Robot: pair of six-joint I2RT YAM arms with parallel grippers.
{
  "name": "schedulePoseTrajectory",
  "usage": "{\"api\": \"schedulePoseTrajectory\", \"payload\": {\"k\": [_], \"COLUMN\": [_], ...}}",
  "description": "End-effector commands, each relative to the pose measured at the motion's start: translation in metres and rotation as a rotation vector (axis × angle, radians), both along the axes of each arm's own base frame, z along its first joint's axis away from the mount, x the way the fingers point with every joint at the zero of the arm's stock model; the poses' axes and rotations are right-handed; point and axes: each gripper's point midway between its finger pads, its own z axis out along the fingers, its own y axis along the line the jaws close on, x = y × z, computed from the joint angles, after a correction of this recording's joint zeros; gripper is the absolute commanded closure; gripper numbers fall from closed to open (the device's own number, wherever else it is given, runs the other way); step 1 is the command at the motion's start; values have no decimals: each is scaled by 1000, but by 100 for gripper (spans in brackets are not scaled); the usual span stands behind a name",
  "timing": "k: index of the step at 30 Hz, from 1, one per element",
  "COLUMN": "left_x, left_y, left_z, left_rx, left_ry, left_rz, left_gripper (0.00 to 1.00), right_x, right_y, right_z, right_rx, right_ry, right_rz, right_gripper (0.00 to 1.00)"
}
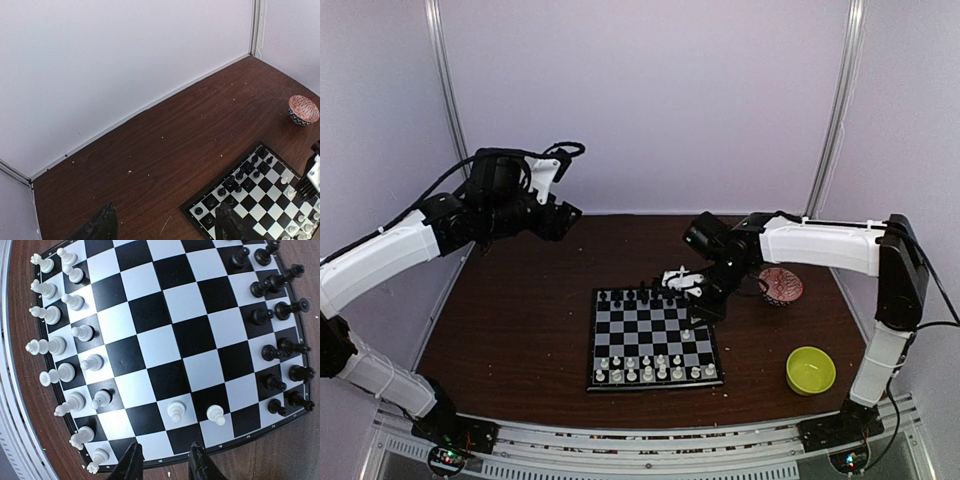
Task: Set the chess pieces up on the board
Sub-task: Pick up the pawn from the chessboard.
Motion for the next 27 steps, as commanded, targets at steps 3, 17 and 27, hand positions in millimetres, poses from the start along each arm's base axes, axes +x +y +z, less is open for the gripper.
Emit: {"api": "schedulePoseTrajectory", "payload": {"k": [3, 17, 27], "left_x": [0, 0, -1], "left_y": [7, -1, -3], "left_z": [29, 22, 22], "left_rx": [-40, -47, -46], "left_ry": [-91, -63, -59], "left_rz": [24, -9, -22], "left_gripper": [32, 32, 32], "right_x": [3, 12, 20], "right_y": [17, 14, 11], "right_z": [-17, -39, -53], "right_rx": [-56, -127, -179], "right_ry": [-1, -11, -16], "right_rz": [36, -10, -41], "right_gripper": [70, 69, 69]}}
